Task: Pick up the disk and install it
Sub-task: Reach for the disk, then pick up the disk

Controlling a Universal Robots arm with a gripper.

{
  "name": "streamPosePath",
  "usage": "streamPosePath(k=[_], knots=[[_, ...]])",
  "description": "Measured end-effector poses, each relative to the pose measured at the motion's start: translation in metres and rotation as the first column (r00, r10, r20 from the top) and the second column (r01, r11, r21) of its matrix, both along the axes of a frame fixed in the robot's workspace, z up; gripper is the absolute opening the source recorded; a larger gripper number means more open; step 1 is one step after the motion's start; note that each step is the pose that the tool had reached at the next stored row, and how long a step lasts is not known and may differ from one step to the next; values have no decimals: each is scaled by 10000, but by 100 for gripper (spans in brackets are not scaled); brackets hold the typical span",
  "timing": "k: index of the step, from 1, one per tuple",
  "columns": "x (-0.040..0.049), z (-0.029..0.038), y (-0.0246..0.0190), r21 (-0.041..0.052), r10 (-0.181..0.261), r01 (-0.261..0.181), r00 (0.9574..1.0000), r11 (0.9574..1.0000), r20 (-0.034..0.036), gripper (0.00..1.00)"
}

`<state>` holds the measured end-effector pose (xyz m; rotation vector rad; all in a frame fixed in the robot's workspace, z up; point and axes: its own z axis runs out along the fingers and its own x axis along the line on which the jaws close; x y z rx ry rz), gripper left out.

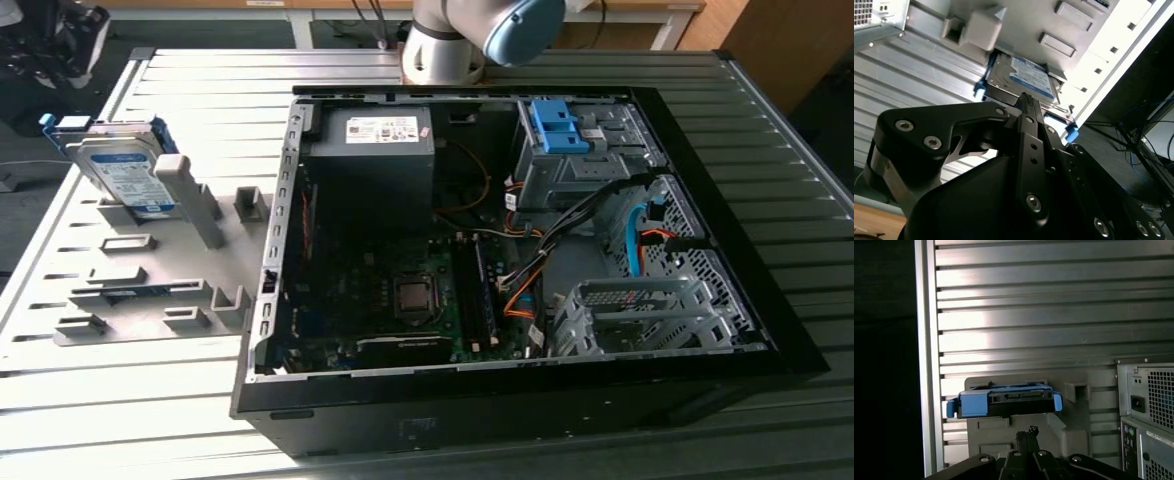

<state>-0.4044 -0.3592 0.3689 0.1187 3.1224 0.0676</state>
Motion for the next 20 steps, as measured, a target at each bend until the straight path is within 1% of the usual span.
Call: streamPosePath(k=[2, 7, 9, 12, 16, 20], knots=[[-46, -4, 13, 0, 0, 0, 10000, 10000, 1, 11], [-63, -10, 17, 0, 0, 0, 10000, 10000, 0, 11], [-104, -18, 29, -1, 1, -1, 10000, 10000, -2, 11], [-181, -29, 65, 0, 0, 0, 10000, 10000, -1, 11], [-281, -40, 83, -1, 0, 0, 10000, 10000, 0, 11], [-294, -40, 83, -1, 0, 0, 10000, 10000, 0, 11]])
